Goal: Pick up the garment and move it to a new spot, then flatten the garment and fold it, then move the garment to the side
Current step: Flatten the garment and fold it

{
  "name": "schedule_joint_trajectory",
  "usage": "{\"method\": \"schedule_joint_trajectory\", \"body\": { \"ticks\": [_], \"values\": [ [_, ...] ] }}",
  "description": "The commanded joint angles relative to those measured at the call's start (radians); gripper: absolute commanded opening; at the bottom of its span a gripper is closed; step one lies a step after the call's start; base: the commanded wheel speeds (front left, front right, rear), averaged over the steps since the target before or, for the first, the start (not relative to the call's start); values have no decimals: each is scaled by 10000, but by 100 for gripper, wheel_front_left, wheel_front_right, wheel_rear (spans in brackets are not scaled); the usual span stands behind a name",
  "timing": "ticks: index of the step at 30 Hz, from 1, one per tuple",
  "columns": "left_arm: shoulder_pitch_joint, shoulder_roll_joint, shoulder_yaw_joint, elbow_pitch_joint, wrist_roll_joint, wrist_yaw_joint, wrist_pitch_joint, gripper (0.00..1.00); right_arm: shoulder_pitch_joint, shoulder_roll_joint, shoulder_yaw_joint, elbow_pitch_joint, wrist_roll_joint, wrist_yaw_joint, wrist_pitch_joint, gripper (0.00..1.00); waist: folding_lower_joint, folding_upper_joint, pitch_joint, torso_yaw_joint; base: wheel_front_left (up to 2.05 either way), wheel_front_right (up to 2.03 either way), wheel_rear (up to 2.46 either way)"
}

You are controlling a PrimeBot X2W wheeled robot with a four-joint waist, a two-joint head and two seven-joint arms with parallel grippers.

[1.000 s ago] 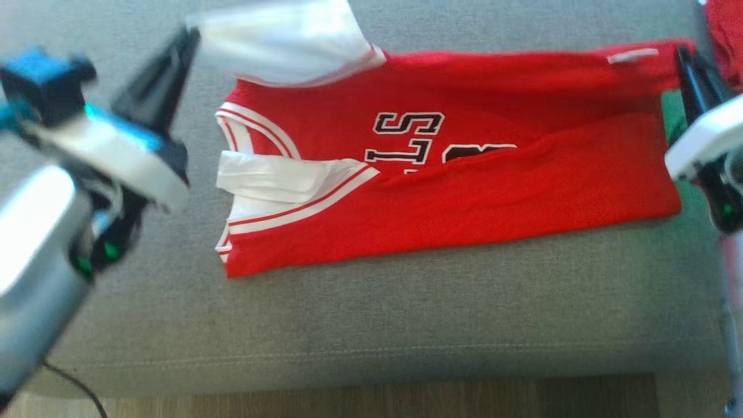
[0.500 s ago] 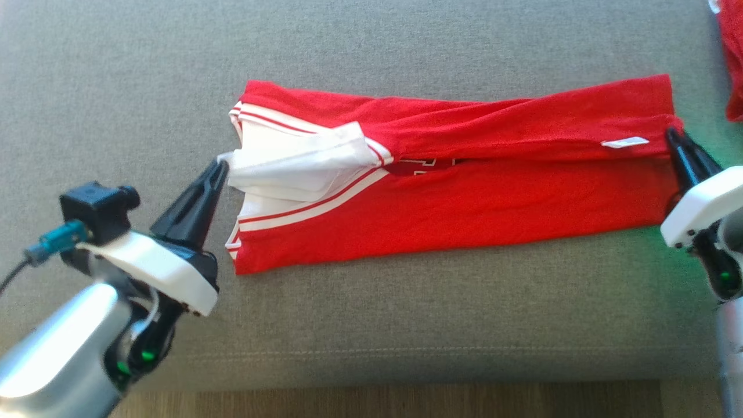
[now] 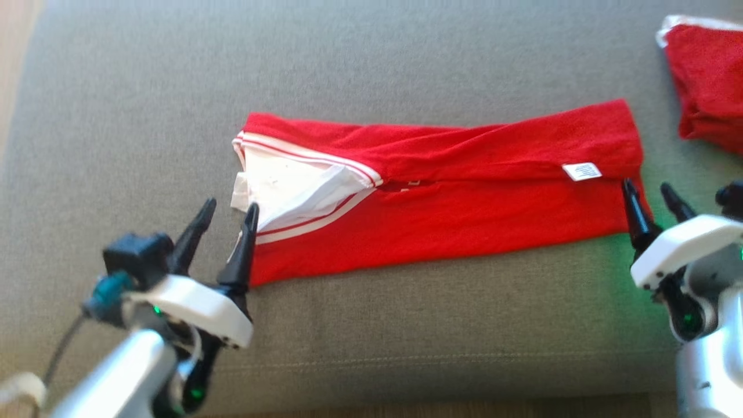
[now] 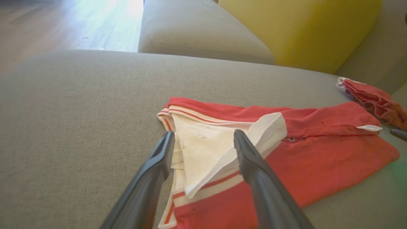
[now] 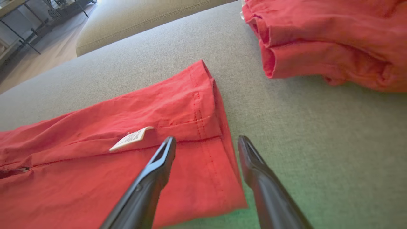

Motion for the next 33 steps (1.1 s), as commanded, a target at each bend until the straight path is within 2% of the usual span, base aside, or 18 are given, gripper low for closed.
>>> {"method": "schedule_joint_trajectory", "body": {
  "ticks": [1, 2, 5, 9, 18, 29, 30, 32, 33],
  "values": [
    [114, 42, 626, -445, 288, 283, -122, 100, -50, 28, 69, -242, 34, -4, -150, 100, 1, -1, -307, -101, 0, 0, 0],
    [114, 42, 626, -445, 288, 283, -122, 100, -50, 28, 69, -242, 34, -4, -150, 100, 1, -1, -307, -101, 0, 0, 0],
    [778, -454, 847, -717, 768, 685, -123, 100, -136, 201, -190, 76, 118, -4, -232, 100, 1, -1, -540, -54, 0, 0, 0],
    [1307, -978, 820, -753, 1523, 923, -123, 100, -458, 297, -644, 666, 138, -4, -277, 100, 1, -1, -754, 196, 0, 0, 0],
    [1681, -1953, 509, -309, 2621, 774, -123, 100, -1453, 91, -1490, 2222, -512, -4, -266, 100, 1, -1, -805, 933, 0, 0, 0],
    [1965, -2459, 896, 20, 3241, 464, -124, 100, -2130, -511, -2610, 4097, -2117, -4, -119, 100, 1, -1, -665, 1439, 0, 0, 0],
    [1990, -2486, 950, 28, 3270, 432, -124, 100, -2151, -490, -2654, 4211, -2182, -4, -72, 91, 1, -1, -670, 1444, 0, 0, 0],
    [2040, -2533, 1048, 36, 3329, 378, -124, 100, -2177, -429, -2722, 4402, -2245, -4, 19, 45, 1, -1, -687, 1434, 0, 0, 0],
    [2067, -2551, 1091, 38, 3360, 358, -124, 100, -2178, -395, -2730, 4478, -2264, -4, 66, 31, 1, -1, -699, 1417, 0, 0, 0]
  ]
}}
